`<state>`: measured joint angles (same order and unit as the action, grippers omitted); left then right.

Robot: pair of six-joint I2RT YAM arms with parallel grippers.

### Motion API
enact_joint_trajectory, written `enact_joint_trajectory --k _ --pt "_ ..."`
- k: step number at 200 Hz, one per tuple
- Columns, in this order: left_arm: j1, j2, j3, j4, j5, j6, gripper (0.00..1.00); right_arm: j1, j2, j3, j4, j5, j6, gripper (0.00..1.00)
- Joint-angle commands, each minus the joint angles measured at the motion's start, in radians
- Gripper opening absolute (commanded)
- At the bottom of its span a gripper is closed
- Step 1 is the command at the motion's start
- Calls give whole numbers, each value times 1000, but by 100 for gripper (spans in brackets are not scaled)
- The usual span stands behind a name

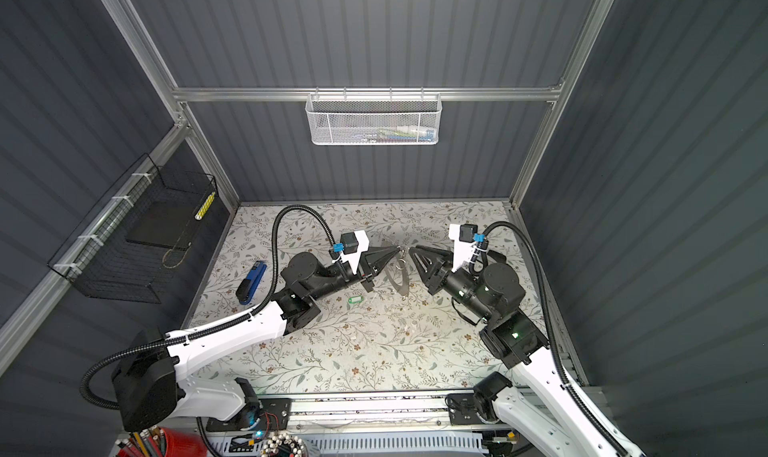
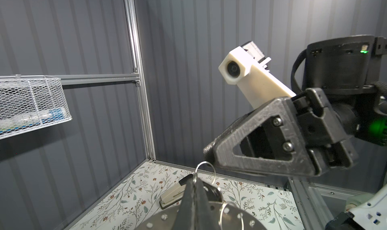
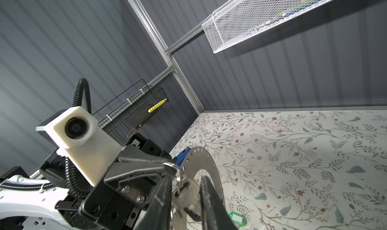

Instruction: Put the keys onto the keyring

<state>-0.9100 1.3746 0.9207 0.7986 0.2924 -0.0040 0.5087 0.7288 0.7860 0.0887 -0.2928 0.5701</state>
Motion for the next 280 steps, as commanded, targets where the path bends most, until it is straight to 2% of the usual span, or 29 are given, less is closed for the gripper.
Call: enact_joint_trajectory --k 1,31,96,157,217,240,280 --pt "4 -26 -1 33 22 16 0 -20 3 18 67 -72 60 24" --pt "5 -34 -7 27 19 22 0 -30 13 22 84 -95 83 20" --pt "4 -34 -6 24 20 28 0 -32 43 36 75 -134 109 20" --pt "4 -38 -6 21 25 30 0 -35 52 26 85 -138 132 0" --pt "4 -40 -6 40 29 25 0 -56 56 29 31 -139 144 0" --pt "3 -41 -9 54 70 28 0 -77 70 23 31 -171 169 0" --pt "6 -44 -19 83 72 27 0 -99 95 18 42 -227 190 0"
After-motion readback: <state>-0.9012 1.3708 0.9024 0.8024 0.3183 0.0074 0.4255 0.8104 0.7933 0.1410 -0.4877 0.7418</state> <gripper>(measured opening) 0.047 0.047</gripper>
